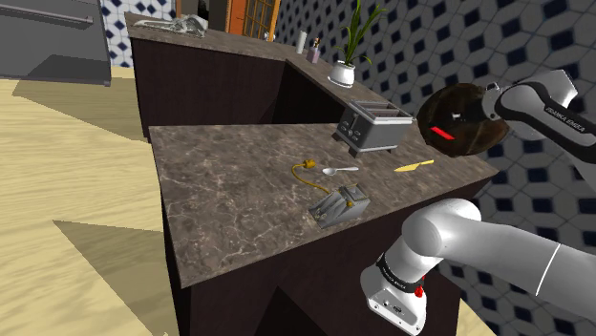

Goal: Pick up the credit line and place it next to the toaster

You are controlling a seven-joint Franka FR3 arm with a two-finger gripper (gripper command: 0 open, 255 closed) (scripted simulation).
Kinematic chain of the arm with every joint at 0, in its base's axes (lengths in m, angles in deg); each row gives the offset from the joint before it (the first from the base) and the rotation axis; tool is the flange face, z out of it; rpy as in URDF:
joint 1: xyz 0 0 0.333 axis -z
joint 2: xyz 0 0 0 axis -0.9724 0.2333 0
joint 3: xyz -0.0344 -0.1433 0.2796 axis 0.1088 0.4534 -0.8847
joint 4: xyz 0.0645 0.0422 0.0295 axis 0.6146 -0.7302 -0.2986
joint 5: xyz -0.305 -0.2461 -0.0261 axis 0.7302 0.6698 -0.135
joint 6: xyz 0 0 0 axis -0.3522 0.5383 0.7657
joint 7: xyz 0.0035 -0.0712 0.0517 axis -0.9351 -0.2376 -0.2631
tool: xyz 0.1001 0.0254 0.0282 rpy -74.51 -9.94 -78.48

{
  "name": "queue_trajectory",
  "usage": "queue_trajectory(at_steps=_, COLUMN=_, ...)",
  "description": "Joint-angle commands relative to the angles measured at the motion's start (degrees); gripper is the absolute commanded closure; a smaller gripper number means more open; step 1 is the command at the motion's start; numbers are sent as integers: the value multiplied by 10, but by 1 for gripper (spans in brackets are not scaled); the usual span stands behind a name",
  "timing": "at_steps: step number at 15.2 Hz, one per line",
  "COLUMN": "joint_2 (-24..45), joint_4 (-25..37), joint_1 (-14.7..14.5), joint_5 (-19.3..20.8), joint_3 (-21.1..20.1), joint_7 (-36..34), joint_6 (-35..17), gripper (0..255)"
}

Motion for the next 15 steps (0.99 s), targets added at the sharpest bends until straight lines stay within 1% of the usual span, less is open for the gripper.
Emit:
queue_trajectory(at_steps=1, joint_2=-2, joint_4=-12, joint_1=3, joint_5=6, joint_3=10, joint_7=5, joint_6=-11, gripper=255)
queue_trajectory(at_steps=15, joint_2=-2, joint_4=-101, joint_1=29, joint_5=52, joint_3=80, joint_7=30, joint_6=-98, gripper=255)
